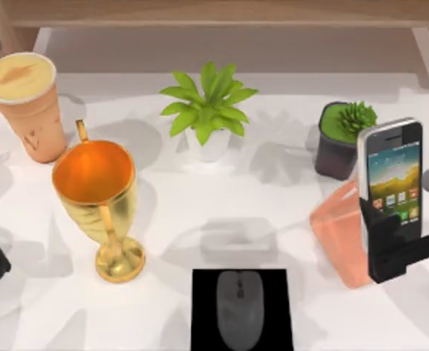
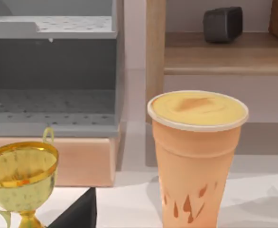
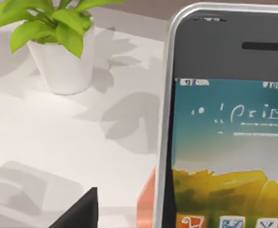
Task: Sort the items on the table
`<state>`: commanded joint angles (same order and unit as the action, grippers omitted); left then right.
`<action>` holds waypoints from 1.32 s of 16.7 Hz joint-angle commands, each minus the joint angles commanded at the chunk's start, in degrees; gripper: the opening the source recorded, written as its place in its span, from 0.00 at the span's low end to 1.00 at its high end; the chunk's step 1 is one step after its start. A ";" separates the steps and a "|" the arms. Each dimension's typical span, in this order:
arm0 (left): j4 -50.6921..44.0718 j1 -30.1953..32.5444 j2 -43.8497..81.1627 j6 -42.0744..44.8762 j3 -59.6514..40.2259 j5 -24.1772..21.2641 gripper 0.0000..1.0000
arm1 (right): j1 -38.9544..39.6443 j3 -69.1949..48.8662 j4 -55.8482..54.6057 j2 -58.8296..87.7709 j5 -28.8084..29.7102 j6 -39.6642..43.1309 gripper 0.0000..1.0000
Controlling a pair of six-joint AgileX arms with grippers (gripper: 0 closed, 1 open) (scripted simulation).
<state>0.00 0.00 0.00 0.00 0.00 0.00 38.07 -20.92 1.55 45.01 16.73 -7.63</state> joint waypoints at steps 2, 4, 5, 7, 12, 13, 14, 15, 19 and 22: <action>0.00 0.00 0.00 0.00 0.00 0.00 1.00 | 0.42 0.23 0.42 -0.34 0.40 -0.24 1.00; 0.00 0.00 0.00 0.00 0.00 0.00 1.00 | 0.19 -0.03 0.27 -0.09 0.27 -0.15 1.00; 0.00 0.00 0.00 0.00 0.00 0.00 1.00 | 0.09 0.01 0.26 -0.20 0.23 -0.14 1.00; 0.00 0.00 0.00 0.00 0.00 0.00 1.00 | -1.37 0.71 0.08 -2.03 -0.45 0.11 1.00; 0.00 0.00 0.00 0.00 0.00 0.00 1.00 | -11.35 5.95 -0.70 -14.10 -5.08 2.06 1.00; 0.00 0.00 0.00 0.00 0.00 0.00 1.00 | -14.08 7.49 -0.80 -17.29 -6.32 2.55 1.00; 0.00 0.00 0.00 0.00 0.00 0.00 1.00 | -16.98 9.14 -0.87 -20.69 -7.60 3.07 1.00; 0.00 0.00 0.00 0.00 0.00 0.00 1.00 | -20.01 10.86 -0.91 -24.28 -8.91 3.62 1.00; 0.00 0.00 0.00 0.00 0.00 0.00 1.00 | -31.61 17.38 -1.17 -38.12 -13.83 6.02 1.00; 0.00 0.00 0.00 0.00 0.00 0.00 1.00 | -37.14 20.41 -1.47 -44.08 -16.29 7.39 1.00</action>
<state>0.00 0.00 0.00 0.00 0.00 0.00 0.92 -0.51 0.08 0.93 0.44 -0.24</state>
